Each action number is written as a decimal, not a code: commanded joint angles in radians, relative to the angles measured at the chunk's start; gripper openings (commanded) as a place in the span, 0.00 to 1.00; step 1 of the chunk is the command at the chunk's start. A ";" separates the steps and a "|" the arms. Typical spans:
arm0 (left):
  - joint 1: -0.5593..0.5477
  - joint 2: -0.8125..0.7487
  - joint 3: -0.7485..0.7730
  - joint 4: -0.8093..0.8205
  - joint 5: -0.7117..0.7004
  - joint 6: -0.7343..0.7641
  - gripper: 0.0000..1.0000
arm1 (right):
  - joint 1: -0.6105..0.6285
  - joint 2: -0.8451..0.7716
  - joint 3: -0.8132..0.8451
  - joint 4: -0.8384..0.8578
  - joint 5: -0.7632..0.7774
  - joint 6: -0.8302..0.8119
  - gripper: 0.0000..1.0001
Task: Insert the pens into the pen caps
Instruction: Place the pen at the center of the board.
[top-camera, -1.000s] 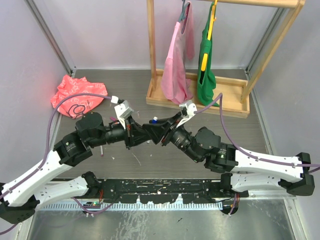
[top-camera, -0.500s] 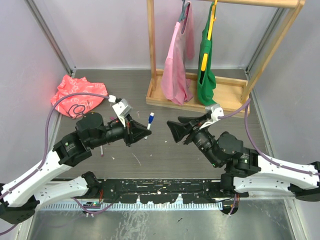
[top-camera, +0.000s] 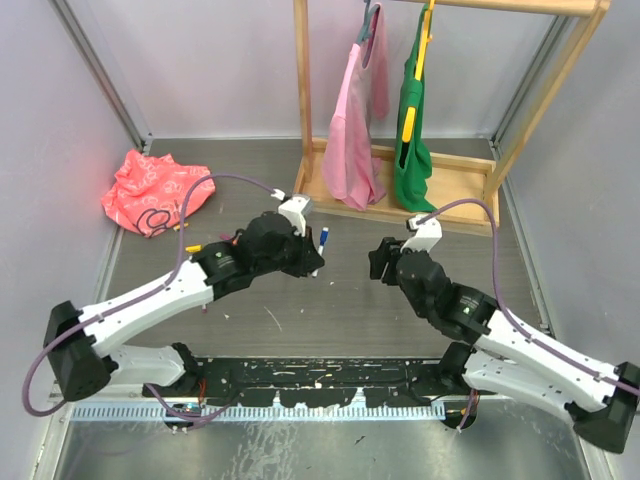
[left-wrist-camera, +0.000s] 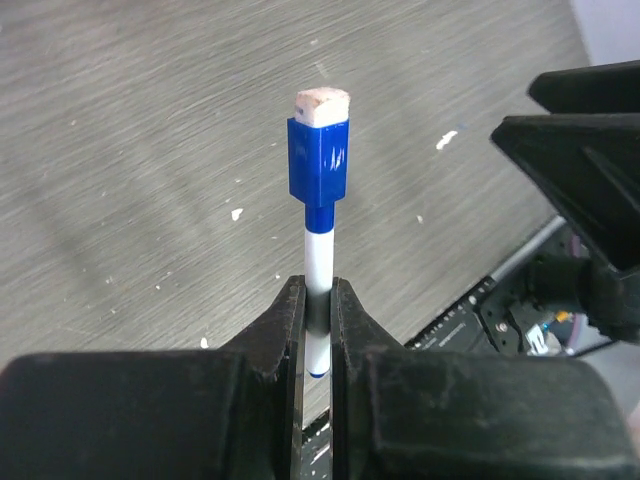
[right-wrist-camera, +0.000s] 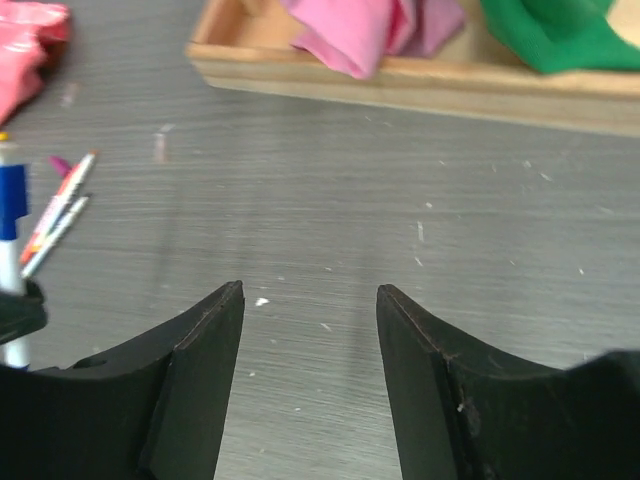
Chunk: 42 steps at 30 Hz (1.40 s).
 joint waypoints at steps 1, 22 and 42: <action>0.003 0.111 0.062 -0.003 -0.133 -0.089 0.00 | -0.188 0.046 -0.018 0.022 -0.277 0.051 0.62; -0.067 0.752 0.386 -0.108 -0.100 -0.354 0.00 | -0.303 -0.157 -0.087 -0.114 -0.276 0.210 0.68; -0.115 0.780 0.410 -0.130 -0.115 -0.352 0.32 | -0.303 -0.177 -0.062 -0.156 -0.283 0.198 0.68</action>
